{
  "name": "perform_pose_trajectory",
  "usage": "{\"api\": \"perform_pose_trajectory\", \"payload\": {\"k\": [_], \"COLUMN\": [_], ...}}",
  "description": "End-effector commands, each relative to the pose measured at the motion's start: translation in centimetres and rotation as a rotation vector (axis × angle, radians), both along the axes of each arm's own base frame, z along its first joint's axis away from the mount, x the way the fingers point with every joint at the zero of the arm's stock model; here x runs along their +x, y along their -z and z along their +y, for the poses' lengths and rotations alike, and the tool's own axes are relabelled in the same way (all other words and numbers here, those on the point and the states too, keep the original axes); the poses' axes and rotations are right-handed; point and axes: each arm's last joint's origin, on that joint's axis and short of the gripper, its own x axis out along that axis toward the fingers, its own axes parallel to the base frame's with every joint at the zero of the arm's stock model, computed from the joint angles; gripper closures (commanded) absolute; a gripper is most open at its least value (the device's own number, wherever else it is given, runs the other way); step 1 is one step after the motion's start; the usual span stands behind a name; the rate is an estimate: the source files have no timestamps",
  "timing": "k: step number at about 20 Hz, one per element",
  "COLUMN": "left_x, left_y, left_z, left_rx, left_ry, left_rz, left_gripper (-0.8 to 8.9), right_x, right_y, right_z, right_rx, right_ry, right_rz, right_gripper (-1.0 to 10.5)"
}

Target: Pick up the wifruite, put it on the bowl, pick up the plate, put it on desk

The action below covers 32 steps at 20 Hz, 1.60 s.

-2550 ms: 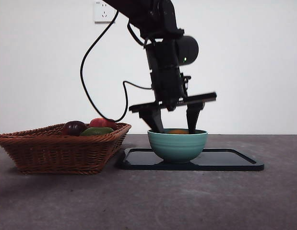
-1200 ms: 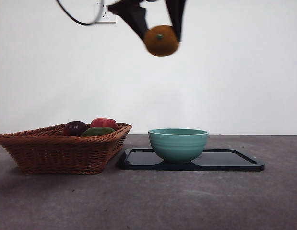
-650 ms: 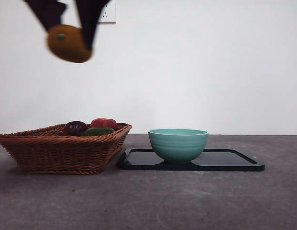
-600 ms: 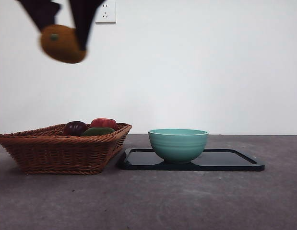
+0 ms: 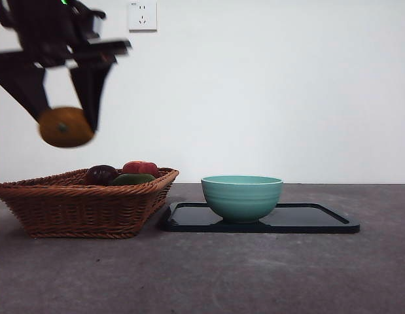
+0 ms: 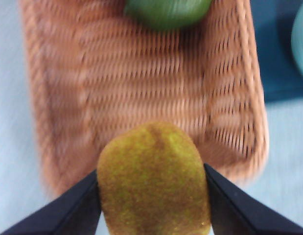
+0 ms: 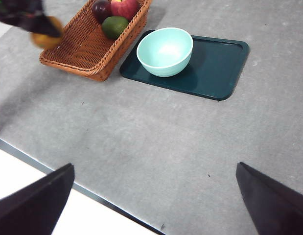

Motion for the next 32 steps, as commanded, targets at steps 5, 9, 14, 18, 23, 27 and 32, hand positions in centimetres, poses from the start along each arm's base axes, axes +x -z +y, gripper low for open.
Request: {"api": "perform_pose_trajectory", "payload": {"k": [5,9,14,18,23,27,32], "left_x": [4.3,5.7,6.2,6.3,6.7,5.4,0.5], "left_y": [4.9,7.4,9.3,9.2,7.5,3.3,-3.7], "left_z": [-1.2,-1.6,-1.8,-1.9,-1.3,-0.7,0.7], "left_rx": [0.027,0.038,0.062,0.053,0.028,0.006,-0.183], "left_ry": [-0.005,-0.011,-0.011,-0.019,-0.063,-0.023,0.16], "left_rz": [0.029,0.051,0.1,0.09,0.083,0.02,-0.062], "left_gripper": [5.97,5.97,5.97,5.83,3.37,2.72,2.47], "right_x": [-0.1,-0.1,-0.2,-0.2,-0.2,-0.2,-0.2], "right_y": [-0.3,-0.3,-0.2,-0.2,-0.2,-0.2,-0.2], "right_z": [-0.1,-0.1,-0.1,-0.1,-0.1,-0.1,-0.1], "right_rx": [0.006,0.004,0.002,0.001,0.0,-0.003,-0.003], "right_ry": [-0.009,-0.009,-0.009,-0.009,-0.009,-0.011,-0.011], "right_rz": [-0.02,-0.014,-0.011,-0.009,-0.007,-0.01,-0.01], "right_gripper": [3.9,3.9,3.9,3.9,3.9,3.9,3.9]}}
